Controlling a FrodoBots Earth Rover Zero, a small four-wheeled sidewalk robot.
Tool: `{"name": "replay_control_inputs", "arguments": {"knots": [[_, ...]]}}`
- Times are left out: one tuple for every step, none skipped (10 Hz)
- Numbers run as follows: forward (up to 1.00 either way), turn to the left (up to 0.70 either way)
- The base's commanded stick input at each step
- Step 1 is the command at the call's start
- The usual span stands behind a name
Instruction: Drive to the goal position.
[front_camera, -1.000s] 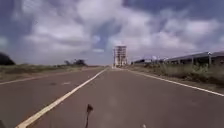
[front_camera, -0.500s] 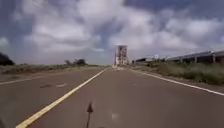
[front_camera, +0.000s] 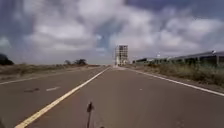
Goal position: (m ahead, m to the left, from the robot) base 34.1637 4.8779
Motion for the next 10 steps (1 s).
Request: {"name": "replay_control_inputs", "arguments": {"knots": [[1.00,0.00],[1.00,0.00],[1.00,0.00],[1.00,0.00],[1.00,0.00],[1.00,0.00],[1.00,0.00],[1.00,0.00],[1.00,0.00],[1.00,0.00]]}}
